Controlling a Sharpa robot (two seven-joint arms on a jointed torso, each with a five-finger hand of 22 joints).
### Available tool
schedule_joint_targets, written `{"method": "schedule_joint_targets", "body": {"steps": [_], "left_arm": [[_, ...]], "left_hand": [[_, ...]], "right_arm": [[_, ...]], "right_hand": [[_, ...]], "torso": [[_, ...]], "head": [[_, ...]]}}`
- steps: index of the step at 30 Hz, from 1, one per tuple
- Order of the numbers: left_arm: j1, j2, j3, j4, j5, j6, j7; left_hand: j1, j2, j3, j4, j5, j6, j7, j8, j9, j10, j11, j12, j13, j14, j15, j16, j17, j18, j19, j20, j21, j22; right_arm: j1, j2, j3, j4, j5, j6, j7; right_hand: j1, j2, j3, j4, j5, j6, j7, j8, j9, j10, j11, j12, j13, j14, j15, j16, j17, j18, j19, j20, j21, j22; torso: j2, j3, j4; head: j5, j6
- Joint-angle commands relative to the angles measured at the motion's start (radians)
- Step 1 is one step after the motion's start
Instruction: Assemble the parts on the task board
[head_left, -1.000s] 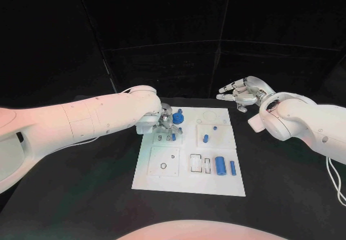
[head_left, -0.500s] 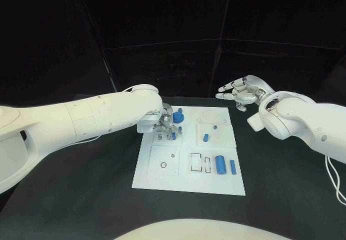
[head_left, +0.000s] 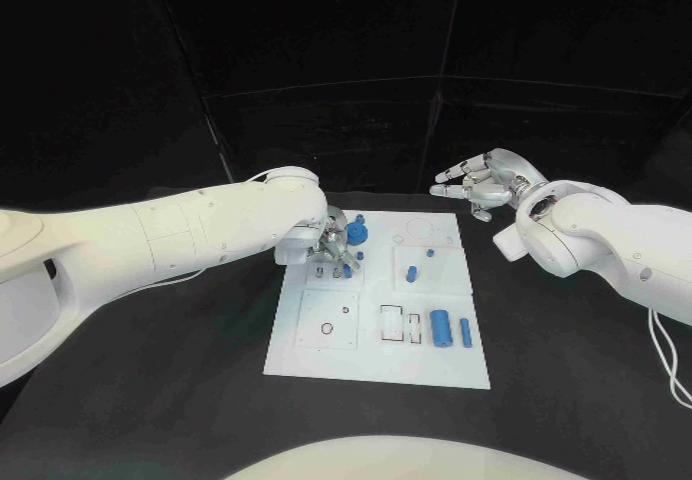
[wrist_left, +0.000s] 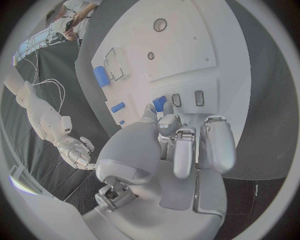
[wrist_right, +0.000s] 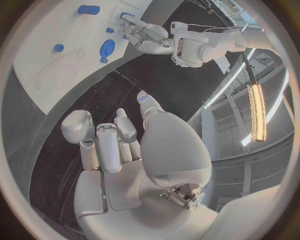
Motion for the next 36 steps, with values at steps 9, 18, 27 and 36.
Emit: {"method": "schedule_joint_targets", "body": {"steps": [9,18,27,36], "left_arm": [[0.001,0.005,0.000,-0.010,-0.007,0.030,-0.011],[0.001,0.004,0.000,-0.011,0.040,0.046,-0.009],[0.000,-0.021,0.000,0.015,0.134,0.019,-0.001],[0.000,-0.064,0.000,0.054,0.170,-0.066,0.018]], "left_hand": [[0.027,0.006,0.028,-0.023,-0.004,-0.013,-0.003,0.007,0.003,0.001,-0.005,0.001,-0.005,0.106,-0.005,0.003,0.263,-0.007,0.003,0.000,0.002,-0.001],[0.094,0.030,0.109,-0.088,0.006,-0.026,-0.011,0.001,0.001,-0.007,-0.013,-0.007,-0.011,0.106,-0.012,0.003,0.263,-0.006,0.002,-0.005,0.000,-0.001],[0.027,-0.049,0.530,-0.245,0.046,-0.046,0.006,0.002,0.000,-0.007,-0.008,-0.035,-0.032,0.106,-0.006,0.003,0.263,-0.008,0.001,0.002,0.001,0.005],[-0.133,-0.150,0.863,-0.291,0.040,-0.054,0.000,0.055,0.033,0.007,-0.006,-0.029,-0.038,0.106,-0.005,0.003,0.263,-0.006,0.000,0.001,-0.002,0.006]], "right_arm": [[0.002,0.004,0.001,-0.002,0.003,0.007,0.001],[0.002,0.008,0.001,-0.004,0.003,0.009,0.000],[0.002,0.005,0.001,-0.004,0.001,0.013,-0.003],[0.002,0.003,0.001,-0.005,-0.001,0.013,-0.004]], "right_hand": [[-0.007,0.003,-0.006,0.003,0.011,-0.008,-0.001,0.008,-0.001,-0.004,-0.001,-0.001,0.000,0.040,-0.005,-0.005,0.000,0.011,-0.005,-0.001,-0.005,-0.001],[-0.004,0.005,-0.007,0.003,0.018,-0.008,-0.002,0.009,-0.001,-0.002,-0.002,0.000,0.001,0.040,-0.005,-0.006,0.000,0.011,-0.004,-0.001,-0.006,-0.001],[-0.001,0.006,-0.009,0.004,0.026,-0.008,-0.002,0.010,-0.001,-0.003,-0.002,0.000,0.000,0.040,-0.005,-0.006,-0.001,0.011,-0.004,-0.002,-0.007,-0.003],[0.002,0.006,-0.010,0.004,0.029,-0.008,-0.002,0.010,-0.001,-0.003,-0.002,0.000,-0.001,0.040,-0.005,-0.007,-0.001,0.011,-0.005,-0.002,-0.008,-0.004]], "torso": [[0.001,0.0002,-0.0001],[0.000,-0.0003,-0.0005],[0.000,-0.0006,0.0027],[0.000,-0.0006,0.0028]], "head": [[-0.002,-0.004],[-0.002,-0.006],[-0.001,-0.009],[0.006,-0.012]]}}
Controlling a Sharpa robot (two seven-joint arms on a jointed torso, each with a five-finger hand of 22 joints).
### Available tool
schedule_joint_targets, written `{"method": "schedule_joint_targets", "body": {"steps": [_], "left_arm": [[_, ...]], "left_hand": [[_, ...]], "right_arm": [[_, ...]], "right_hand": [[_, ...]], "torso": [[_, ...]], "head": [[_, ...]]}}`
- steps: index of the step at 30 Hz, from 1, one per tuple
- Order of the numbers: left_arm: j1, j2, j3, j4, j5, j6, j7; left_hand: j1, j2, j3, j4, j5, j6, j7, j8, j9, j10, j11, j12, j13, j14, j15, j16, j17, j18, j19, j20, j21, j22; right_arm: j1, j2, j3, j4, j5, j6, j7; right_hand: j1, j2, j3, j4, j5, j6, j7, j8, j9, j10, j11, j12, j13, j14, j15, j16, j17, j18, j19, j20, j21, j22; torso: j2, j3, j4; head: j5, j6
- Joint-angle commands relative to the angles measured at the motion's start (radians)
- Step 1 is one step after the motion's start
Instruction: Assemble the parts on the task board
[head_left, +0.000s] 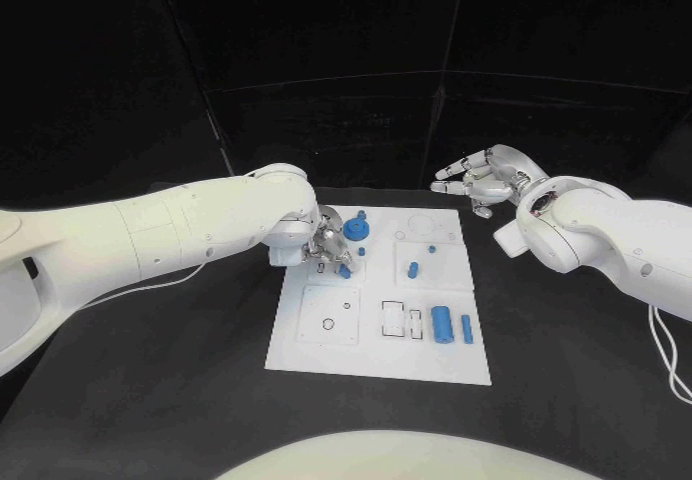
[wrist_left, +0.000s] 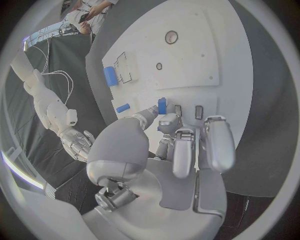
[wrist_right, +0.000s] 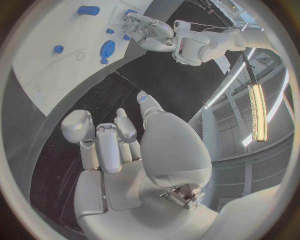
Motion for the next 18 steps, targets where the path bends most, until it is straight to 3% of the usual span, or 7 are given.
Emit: {"method": "schedule_joint_targets", "body": {"steps": [1,11,18], "left_arm": [[0.002,-0.017,0.001,0.019,0.045,-0.071,0.022],[-0.002,-0.095,0.000,0.091,0.059,-0.181,0.074],[-0.019,-0.140,0.000,0.141,-0.056,-0.270,0.109]], "left_hand": [[-0.011,-0.005,0.182,-0.163,-0.002,-0.006,-0.003,0.010,0.005,0.010,-0.002,0.003,-0.001,0.104,0.004,0.003,0.263,-0.006,-0.001,-0.001,-0.002,-0.002],[-0.017,-0.019,0.211,-0.166,-0.001,-0.006,-0.004,0.023,0.013,0.020,-0.004,0.011,0.008,0.104,0.002,0.003,0.263,-0.007,0.002,-0.003,0.002,0.005],[-0.016,-0.028,0.225,-0.169,0.000,-0.006,-0.005,0.029,0.017,0.024,-0.005,0.013,0.009,0.104,0.001,0.003,0.263,-0.007,0.003,-0.004,0.004,0.008]], "right_arm": [[0.002,-0.001,0.001,0.000,0.000,0.007,0.003],[0.002,-0.008,0.001,0.002,-0.003,0.007,0.004],[0.002,-0.013,0.001,0.003,-0.003,0.006,0.004]], "right_hand": [[0.002,0.006,-0.007,0.001,0.005,-0.008,-0.002,0.006,-0.001,-0.003,-0.002,0.000,-0.001,0.040,-0.005,-0.007,-0.001,0.011,-0.005,-0.002,-0.003,-0.001],[0.004,0.006,-0.007,0.001,0.007,-0.008,-0.002,0.006,-0.001,-0.003,-0.002,0.000,-0.001,0.040,-0.005,-0.008,-0.002,0.011,-0.005,-0.002,-0.004,-0.002],[0.004,0.006,-0.007,0.001,0.007,-0.008,-0.002,0.006,-0.001,-0.003,-0.002,0.000,-0.001,0.040,-0.005,-0.008,-0.002,0.011,-0.005,-0.002,-0.004,-0.002]], "torso": [[0.000,0.0001,-0.0008],[-0.001,-0.0003,-0.0013],[-0.001,0.0007,-0.0003]], "head": [[0.004,0.000],[0.008,-0.003],[0.009,-0.003]]}}
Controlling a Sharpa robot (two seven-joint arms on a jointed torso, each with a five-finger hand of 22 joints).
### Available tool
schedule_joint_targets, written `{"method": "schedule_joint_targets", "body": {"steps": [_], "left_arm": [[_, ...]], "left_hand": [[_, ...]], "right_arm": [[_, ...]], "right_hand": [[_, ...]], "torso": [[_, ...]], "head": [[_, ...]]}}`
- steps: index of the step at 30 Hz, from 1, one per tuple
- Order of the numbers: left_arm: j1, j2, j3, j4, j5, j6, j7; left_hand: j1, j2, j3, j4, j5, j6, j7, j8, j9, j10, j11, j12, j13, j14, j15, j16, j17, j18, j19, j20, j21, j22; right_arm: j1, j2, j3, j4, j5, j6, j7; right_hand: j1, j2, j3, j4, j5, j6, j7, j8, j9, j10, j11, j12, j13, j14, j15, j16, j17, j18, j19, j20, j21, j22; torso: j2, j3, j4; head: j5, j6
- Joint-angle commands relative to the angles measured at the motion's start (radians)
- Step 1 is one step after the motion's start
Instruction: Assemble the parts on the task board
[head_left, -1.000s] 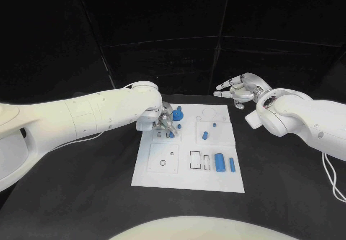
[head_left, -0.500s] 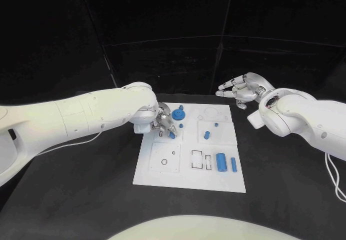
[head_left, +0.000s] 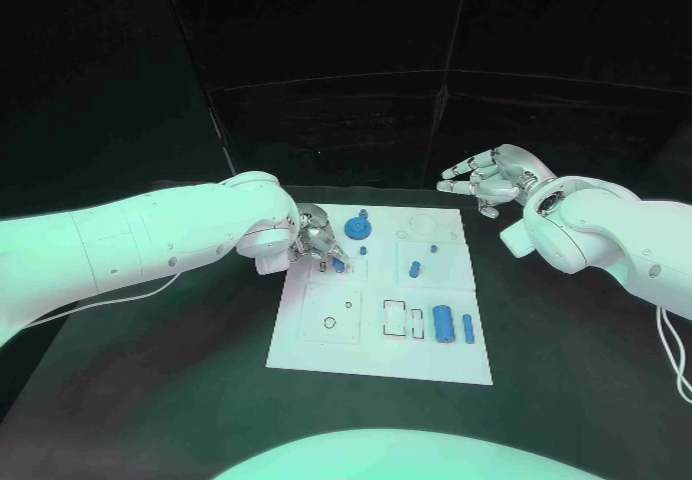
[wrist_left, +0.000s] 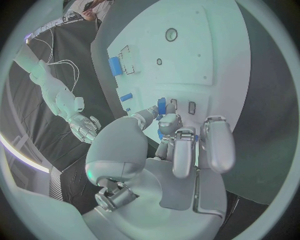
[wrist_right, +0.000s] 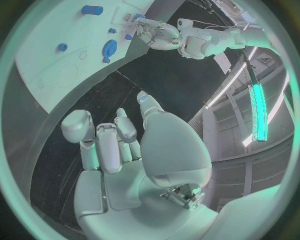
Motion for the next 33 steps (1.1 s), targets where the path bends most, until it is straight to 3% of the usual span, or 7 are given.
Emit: {"method": "schedule_joint_targets", "body": {"steps": [1,11,21,33], "left_arm": [[-0.007,-0.009,0.000,0.014,-0.095,-0.103,0.051],[-0.032,-0.010,0.000,0.018,-0.178,-0.186,0.044],[-0.046,0.012,0.000,-0.003,-0.224,-0.148,0.031],[-0.050,0.020,0.000,-0.014,-0.234,-0.097,0.024]], "left_hand": [[0.007,-0.006,0.174,-0.167,0.004,0.000,-0.003,0.006,0.000,0.014,-0.009,0.002,0.001,0.104,0.001,0.003,0.263,-0.007,0.003,-0.004,0.004,0.002],[0.007,-0.009,0.183,-0.166,0.004,0.001,-0.003,0.009,0.002,0.016,-0.009,0.003,0.001,0.104,0.001,0.003,0.263,-0.008,0.005,-0.004,0.005,0.004],[0.008,-0.010,0.186,-0.166,0.004,0.000,-0.003,0.010,0.003,0.015,-0.009,0.001,-0.002,0.104,0.000,0.003,0.263,-0.007,0.004,-0.004,0.003,0.000],[0.008,-0.011,0.188,-0.167,0.004,0.000,-0.003,0.011,0.003,0.018,-0.009,0.004,0.003,0.104,0.000,0.003,0.263,-0.007,0.003,-0.005,0.001,-0.002]], "right_arm": [[0.002,-0.001,0.001,0.002,-0.003,0.005,0.005],[0.002,0.000,0.001,0.001,-0.003,0.005,0.005],[0.002,0.003,0.001,-0.001,-0.006,0.006,0.005],[0.002,0.004,0.001,-0.002,-0.007,0.009,0.004]], "right_hand": [[0.005,0.007,-0.007,0.000,0.008,-0.005,0.001,0.006,-0.001,-0.003,-0.002,0.000,-0.001,0.040,-0.006,-0.004,-0.001,0.011,-0.005,-0.002,-0.004,-0.001],[0.006,0.007,-0.007,0.000,0.008,-0.005,0.001,0.006,-0.001,-0.003,-0.002,0.000,-0.001,0.040,-0.006,-0.004,-0.001,0.011,-0.005,-0.002,-0.004,-0.001],[0.006,0.007,-0.007,0.000,0.008,-0.005,0.001,0.006,-0.001,-0.003,-0.002,0.000,-0.001,0.040,-0.006,-0.004,-0.001,0.011,-0.005,-0.002,-0.004,-0.001],[0.006,0.007,-0.007,0.000,0.008,-0.005,0.001,0.006,-0.001,-0.003,-0.002,0.000,-0.001,0.040,-0.006,-0.004,-0.001,0.011,-0.005,-0.002,-0.004,-0.001]], "torso": [[-0.001,0.0007,0.0010],[0.001,0.0002,-0.0035],[0.001,0.0005,-0.0035],[0.001,0.0004,-0.0028]], "head": [[0.001,0.000],[0.008,0.001],[0.009,-0.002],[0.008,-0.004]]}}
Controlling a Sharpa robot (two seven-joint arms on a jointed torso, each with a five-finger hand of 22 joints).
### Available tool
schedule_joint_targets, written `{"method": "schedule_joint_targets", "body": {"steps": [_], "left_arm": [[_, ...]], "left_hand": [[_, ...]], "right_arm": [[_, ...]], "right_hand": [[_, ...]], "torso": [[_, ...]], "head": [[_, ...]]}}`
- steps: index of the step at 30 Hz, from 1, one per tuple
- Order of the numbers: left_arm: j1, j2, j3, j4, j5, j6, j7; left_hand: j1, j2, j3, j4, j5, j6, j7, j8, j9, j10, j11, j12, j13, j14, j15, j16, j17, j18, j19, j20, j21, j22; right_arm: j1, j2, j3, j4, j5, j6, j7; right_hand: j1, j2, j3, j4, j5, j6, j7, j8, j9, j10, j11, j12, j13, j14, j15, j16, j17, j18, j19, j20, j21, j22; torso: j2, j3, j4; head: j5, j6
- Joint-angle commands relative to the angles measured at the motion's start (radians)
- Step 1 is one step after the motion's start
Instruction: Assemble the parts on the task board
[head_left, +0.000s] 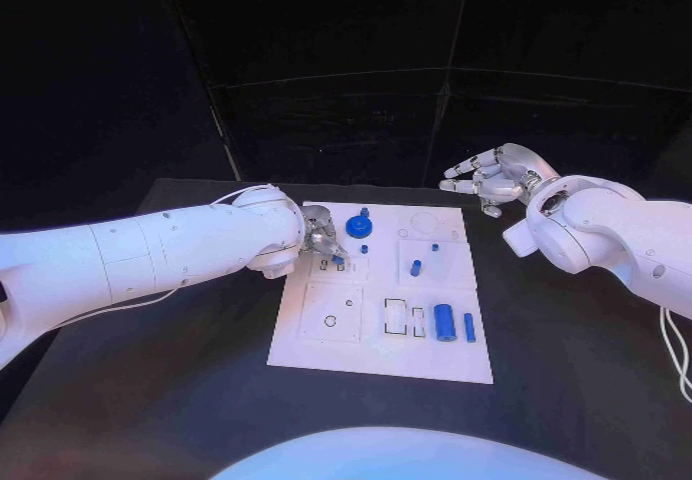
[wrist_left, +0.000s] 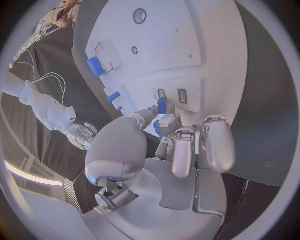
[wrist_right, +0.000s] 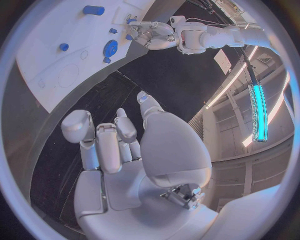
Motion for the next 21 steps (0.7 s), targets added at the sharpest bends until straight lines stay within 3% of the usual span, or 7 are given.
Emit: {"method": "schedule_joint_targets", "body": {"steps": [1,18,21], "left_arm": [[0.001,0.002,0.000,-0.001,-0.022,0.034,-0.003],[0.000,0.008,0.000,-0.005,-0.025,0.090,-0.009],[0.000,0.009,0.000,-0.005,-0.029,0.097,-0.011]], "left_hand": [[0.010,-0.001,0.165,-0.157,0.003,0.000,-0.003,0.006,0.002,0.007,0.001,0.003,0.001,0.104,0.000,0.003,0.263,-0.007,0.003,-0.005,0.001,-0.001],[0.011,-0.003,0.170,-0.158,0.004,0.000,-0.004,0.008,0.003,0.010,0.001,0.006,0.004,0.104,0.000,0.003,0.263,-0.006,0.002,-0.005,0.000,-0.003],[0.011,-0.004,0.170,-0.158,0.004,0.000,-0.004,0.008,0.003,0.010,0.001,0.006,0.004,0.104,0.000,0.003,0.263,-0.006,0.002,-0.005,0.000,-0.003]], "right_arm": [[0.002,0.001,0.001,0.000,-0.004,0.007,0.005],[0.002,0.007,0.001,-0.004,-0.009,0.008,0.006],[0.002,0.008,0.001,-0.005,-0.011,0.009,0.006]], "right_hand": [[0.006,0.007,-0.007,0.000,0.002,-0.005,0.001,0.006,-0.001,-0.003,-0.002,0.000,-0.001,0.040,-0.006,-0.004,-0.001,0.011,-0.005,-0.002,-0.004,-0.001],[0.008,0.008,-0.008,0.000,0.003,-0.005,0.000,0.008,-0.001,-0.003,-0.003,0.001,-0.001,0.040,-0.006,-0.003,0.001,0.011,-0.004,-0.002,-0.004,0.000],[0.008,0.008,-0.008,0.000,0.003,-0.005,0.000,0.008,-0.001,-0.003,-0.003,0.001,-0.001,0.040,-0.006,-0.003,0.001,0.011,-0.004,-0.002,-0.004,0.000]], "torso": [[0.000,-0.0001,0.0009],[0.000,0.0002,0.0006],[0.000,-0.0001,0.0003]], "head": [[-0.001,0.000],[0.001,-0.004],[0.007,-0.003]]}}
